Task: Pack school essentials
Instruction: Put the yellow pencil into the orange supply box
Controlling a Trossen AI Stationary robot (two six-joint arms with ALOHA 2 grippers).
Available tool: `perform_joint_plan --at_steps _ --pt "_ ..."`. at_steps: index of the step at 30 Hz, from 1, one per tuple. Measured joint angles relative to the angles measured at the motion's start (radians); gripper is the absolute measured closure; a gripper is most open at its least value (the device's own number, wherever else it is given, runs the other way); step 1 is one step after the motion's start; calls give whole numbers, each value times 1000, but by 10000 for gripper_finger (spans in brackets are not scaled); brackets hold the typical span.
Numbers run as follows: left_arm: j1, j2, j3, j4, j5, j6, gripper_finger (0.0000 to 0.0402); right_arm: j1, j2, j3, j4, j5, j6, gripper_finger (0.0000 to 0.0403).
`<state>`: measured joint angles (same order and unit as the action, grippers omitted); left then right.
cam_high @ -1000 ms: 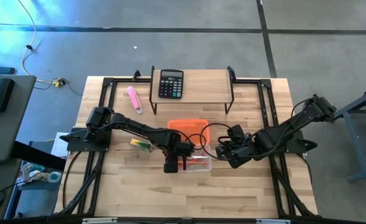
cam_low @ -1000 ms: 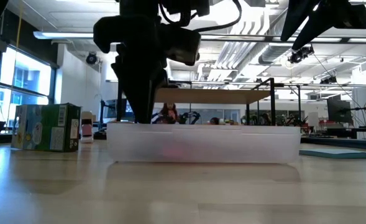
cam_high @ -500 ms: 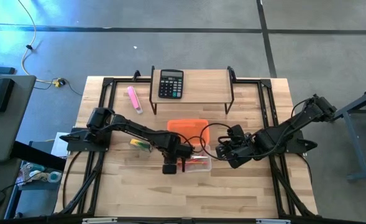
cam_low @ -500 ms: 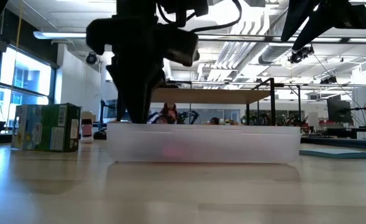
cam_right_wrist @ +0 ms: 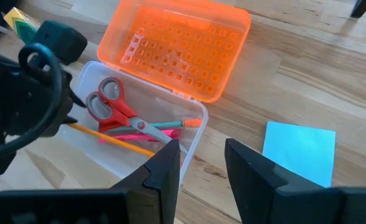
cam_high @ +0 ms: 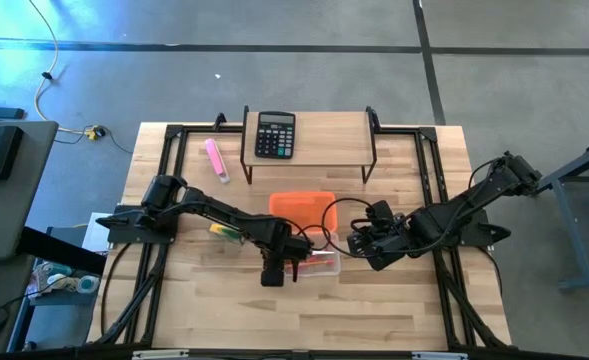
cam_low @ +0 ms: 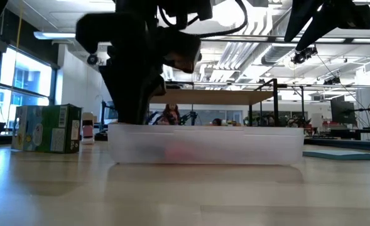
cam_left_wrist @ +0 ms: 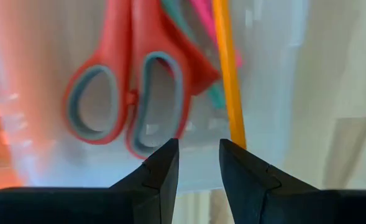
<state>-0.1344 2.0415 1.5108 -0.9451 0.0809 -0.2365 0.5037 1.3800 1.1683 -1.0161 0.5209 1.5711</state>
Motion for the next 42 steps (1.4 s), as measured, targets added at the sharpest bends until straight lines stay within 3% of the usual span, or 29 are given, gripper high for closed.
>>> perform_joint_plan --at_steps 17,28,32,42 --pt "-18 0 2 36 12 -18 298 0 0 0 0 0 0 286" --pt "10 -2 108 21 25 -14 298 0 0 0 1 0 3 286" --pt "4 0 106 37 68 -14 298 0 0 0 2 0 3 286" --pt "-19 44 104 61 48 -15 298 0 0 0 0 0 1 286"
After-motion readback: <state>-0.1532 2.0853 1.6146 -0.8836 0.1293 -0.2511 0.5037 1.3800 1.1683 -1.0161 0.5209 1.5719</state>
